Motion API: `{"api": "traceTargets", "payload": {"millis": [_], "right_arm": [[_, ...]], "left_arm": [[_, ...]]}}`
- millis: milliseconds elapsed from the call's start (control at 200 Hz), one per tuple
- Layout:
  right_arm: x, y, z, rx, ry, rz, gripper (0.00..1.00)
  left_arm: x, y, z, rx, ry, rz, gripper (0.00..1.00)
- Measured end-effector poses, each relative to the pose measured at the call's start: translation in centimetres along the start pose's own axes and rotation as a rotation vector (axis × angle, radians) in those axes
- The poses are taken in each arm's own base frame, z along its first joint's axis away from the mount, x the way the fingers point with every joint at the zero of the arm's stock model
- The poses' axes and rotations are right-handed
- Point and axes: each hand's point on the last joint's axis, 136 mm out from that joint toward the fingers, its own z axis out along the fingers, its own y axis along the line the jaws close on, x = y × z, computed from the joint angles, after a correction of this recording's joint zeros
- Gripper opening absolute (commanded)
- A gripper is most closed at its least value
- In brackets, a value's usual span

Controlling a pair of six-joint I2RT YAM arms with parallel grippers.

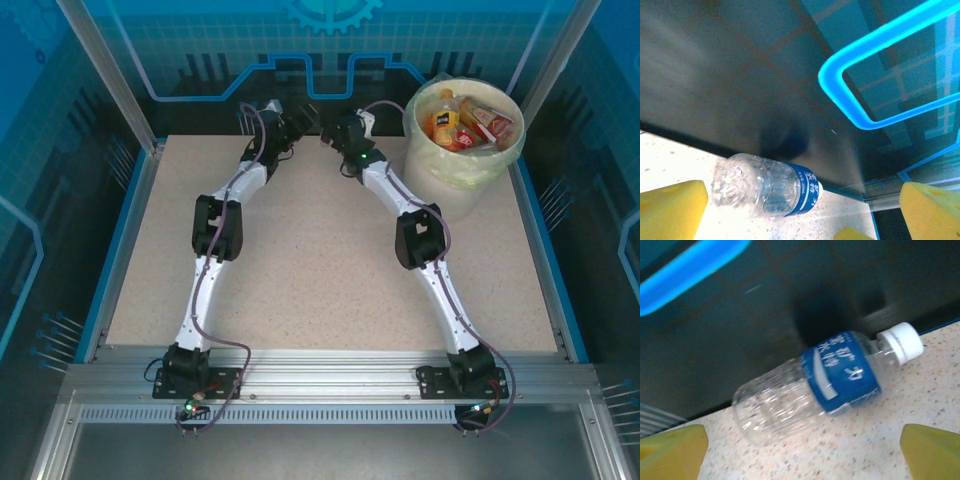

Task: Put the plastic bottles in the bin

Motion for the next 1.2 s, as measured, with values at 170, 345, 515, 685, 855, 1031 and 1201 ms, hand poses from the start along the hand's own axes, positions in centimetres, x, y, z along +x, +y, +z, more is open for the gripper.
{"api": "traceTargets", "payload": {"millis": [170, 345, 515, 685, 855, 1031, 1201], "right_arm": [[-0.1, -3.3, 2.4, -0.001, 0.001, 0.056, 1.0], [-1.2, -5.5, 4.7, -0.053, -0.038, 0.132, 1.0], [-2.1, -6.5, 6.2, -0.136, -0.083, 0.214, 1.0], [-2.5, -5.5, 6.5, -0.239, -0.099, 0.258, 1.0], [-2.2, -4.3, 6.3, -0.305, -0.087, 0.26, 1.0], [-1.2, -2.7, 6.0, -0.358, -0.061, 0.248, 1.0], [-0.5, -1.8, 5.7, -0.39, -0.039, 0.229, 1.0]], "left_arm": [[1.5, 1.4, 1.7, 0.097, -0.001, 0.008, 0.99], [2.8, 3.3, 2.8, 0.13, -0.011, 0.014, 0.99], [3.9, 2.1, 3.1, 0.169, 0.008, 0.052, 0.99], [5.2, -0.5, 3.2, 0.224, 0.036, 0.098, 0.99], [5.3, -0.4, 3.2, 0.223, 0.039, 0.097, 0.99], [3.8, 0.6, 2.9, 0.213, 0.023, 0.096, 0.99], [3.5, 1.3, 2.5, 0.224, 0.049, 0.089, 0.92]]}}
